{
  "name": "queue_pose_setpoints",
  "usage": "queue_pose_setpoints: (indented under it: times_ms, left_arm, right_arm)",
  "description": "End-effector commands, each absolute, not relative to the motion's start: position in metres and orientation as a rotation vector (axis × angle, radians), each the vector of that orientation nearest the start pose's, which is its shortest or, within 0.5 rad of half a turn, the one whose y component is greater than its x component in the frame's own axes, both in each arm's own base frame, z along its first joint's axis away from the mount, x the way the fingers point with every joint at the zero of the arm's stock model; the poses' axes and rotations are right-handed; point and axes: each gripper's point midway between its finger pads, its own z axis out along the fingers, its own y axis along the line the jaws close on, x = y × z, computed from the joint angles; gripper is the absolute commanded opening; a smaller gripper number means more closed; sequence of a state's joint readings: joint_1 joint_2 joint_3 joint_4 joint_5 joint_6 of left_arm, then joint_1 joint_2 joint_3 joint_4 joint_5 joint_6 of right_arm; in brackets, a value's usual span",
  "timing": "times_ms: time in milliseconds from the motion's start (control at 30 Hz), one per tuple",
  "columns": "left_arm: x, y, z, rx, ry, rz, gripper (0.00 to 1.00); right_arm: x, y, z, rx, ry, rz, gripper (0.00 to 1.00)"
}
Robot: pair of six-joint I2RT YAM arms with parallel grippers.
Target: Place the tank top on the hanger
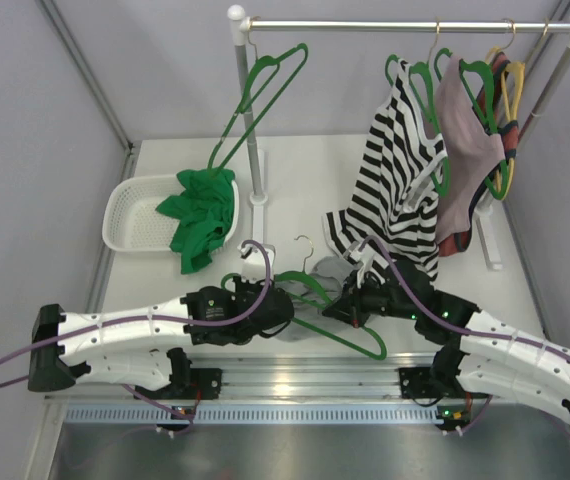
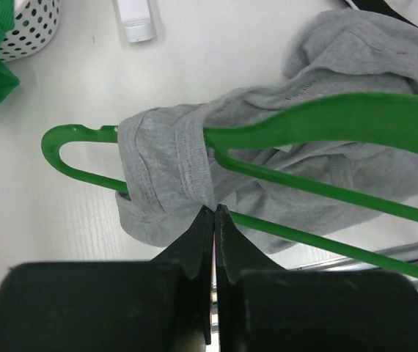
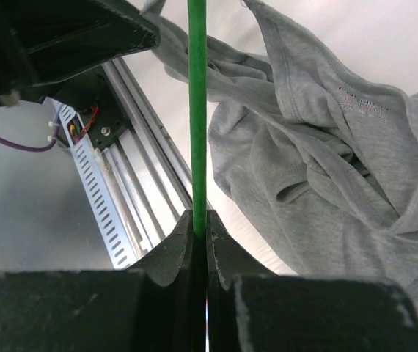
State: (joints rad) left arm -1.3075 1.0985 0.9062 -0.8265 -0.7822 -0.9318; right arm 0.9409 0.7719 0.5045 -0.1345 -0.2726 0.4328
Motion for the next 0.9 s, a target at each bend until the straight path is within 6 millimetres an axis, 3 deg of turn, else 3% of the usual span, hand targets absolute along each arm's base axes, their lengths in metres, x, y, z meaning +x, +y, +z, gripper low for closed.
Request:
queue_pose_setpoints:
  times_ms: [0, 200, 333, 533, 633, 867]
  left_arm:
    - [0.157, -0.213, 0.175, 0.122, 2.183, -0.153, 0.00]
    - [0.156, -0.195, 0.177, 0.079, 2.172, -0.090, 0.00]
    - [0.160, -0.184, 0.180, 0.022, 2.130, -0.078, 0.01]
    - [0.161, -0.180, 0.180, 0.029, 2.123, -0.072, 0.29]
    - [0.160, -0.182, 0.183, 0.036, 2.126, -0.092, 0.38]
    - [0.155, -0.217, 0.212, 0.117, 2.075, -0.376, 0.45]
  right_arm:
    - [0.127, 0.288, 0.193, -0.743, 1.874, 1.163, 0.00]
    - [0.116, 0.300, 0.194, -0.801, 1.842, 1.200, 0.00]
    - [0.111, 0.304, 0.183, -0.821, 1.848, 1.189, 0.00]
    - [0.111, 0.308, 0.172, -0.816, 1.838, 1.194, 0.00]
    - [0.113, 0.309, 0.169, -0.813, 1.845, 1.186, 0.00]
    - [0.114, 0.310, 0.162, -0.821, 1.857, 1.177, 0.00]
